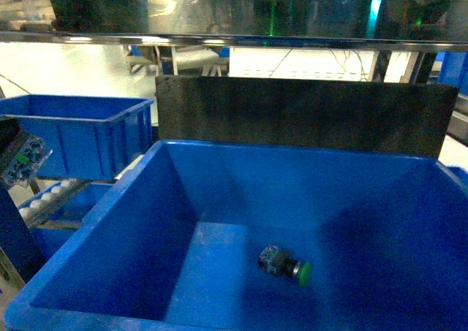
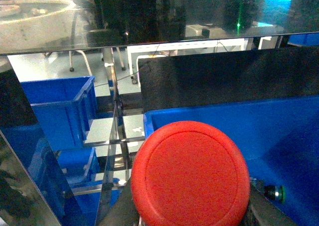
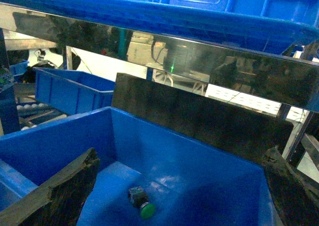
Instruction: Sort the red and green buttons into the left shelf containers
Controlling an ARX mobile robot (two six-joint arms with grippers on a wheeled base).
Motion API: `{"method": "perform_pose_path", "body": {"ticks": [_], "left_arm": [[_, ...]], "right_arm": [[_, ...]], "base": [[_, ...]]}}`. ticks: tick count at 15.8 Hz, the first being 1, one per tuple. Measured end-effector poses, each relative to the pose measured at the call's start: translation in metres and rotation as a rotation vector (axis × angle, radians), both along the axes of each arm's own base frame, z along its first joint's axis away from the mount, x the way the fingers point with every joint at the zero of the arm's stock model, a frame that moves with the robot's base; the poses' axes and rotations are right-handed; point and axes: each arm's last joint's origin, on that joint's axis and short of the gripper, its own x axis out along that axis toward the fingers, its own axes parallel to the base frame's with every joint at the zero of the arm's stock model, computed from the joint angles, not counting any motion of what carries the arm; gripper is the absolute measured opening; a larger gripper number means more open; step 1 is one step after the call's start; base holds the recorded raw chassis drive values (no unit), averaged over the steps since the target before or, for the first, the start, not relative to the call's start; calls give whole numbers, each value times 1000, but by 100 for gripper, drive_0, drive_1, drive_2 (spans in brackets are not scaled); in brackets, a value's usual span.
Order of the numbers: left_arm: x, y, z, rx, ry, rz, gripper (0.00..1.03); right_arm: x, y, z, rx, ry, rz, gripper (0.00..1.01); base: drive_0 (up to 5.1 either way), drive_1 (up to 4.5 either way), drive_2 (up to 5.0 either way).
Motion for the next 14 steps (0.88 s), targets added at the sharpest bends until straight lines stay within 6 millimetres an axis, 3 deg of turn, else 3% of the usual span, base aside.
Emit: {"method": "perform_pose_path", "body": {"ticks": [9,12,14], "left_arm": [[3,-13,-14,9,41,-58,25],[8,-29,-37,68,93,-105,25],[23,-39,-54,100,128,-108,25]], "right_arm": [[0,0,0,0,0,0,98],[0,0,0,0,0,0,98],[0,0,0,0,0,0,98]], "base": [[0,0,0],[0,0,0],[0,0,0]]}}
